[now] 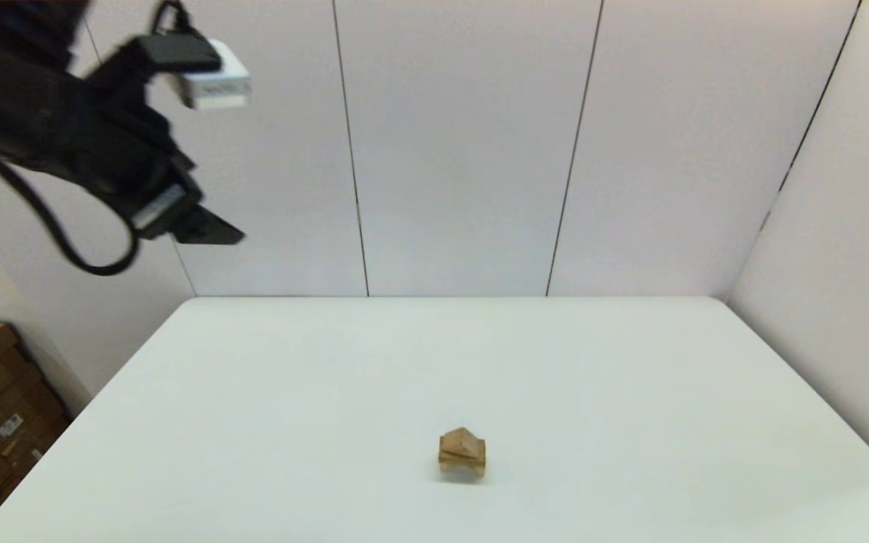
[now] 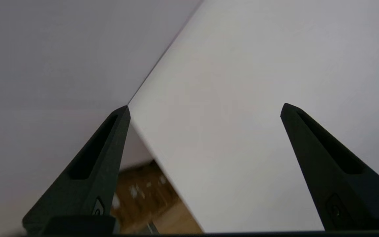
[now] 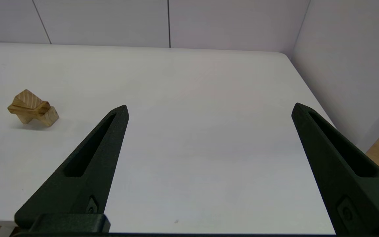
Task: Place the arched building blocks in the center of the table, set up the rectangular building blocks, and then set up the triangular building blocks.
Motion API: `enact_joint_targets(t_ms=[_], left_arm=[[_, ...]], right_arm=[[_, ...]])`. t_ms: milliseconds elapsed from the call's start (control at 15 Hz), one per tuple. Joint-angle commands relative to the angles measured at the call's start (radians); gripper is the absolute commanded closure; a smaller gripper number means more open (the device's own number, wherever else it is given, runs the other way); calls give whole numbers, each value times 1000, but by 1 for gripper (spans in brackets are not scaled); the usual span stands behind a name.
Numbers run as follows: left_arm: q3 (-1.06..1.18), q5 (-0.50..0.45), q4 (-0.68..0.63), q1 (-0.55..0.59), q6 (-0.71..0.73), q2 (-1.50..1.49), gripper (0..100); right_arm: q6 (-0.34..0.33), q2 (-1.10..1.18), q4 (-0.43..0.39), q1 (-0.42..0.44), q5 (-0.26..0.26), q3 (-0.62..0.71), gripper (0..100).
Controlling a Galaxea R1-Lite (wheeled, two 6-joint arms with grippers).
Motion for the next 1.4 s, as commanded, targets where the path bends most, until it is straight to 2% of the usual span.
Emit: enact_joint_targets(t_ms=[67,133,333,667,1000,1133,1267,1400], left_arm=[[266,32,67,301,-33,-527,0],[332,31,70,327,-40,-612,0],[489,26,79,356,-183,-860,0],[739,31,153,359,-197,-1213,0],[762,25,217,359,-312,-1293,0],[801,2,165,359,-361,-1310,0],[875,-61,18,361,-438,-1336,0],[941,-74,-114,370,-455,-1362,0]], right_arm=[[-1,0,0,0,1,2,0],[-1,0,0,0,1,0,0],[-1,0,0,0,1,0,0],[-1,0,0,0,1,0,0],[-1,0,0,0,1,0,0],[-1,0,0,0,1,0,0],[-1,0,0,0,1,0,0],[-1,0,0,0,1,0,0]])
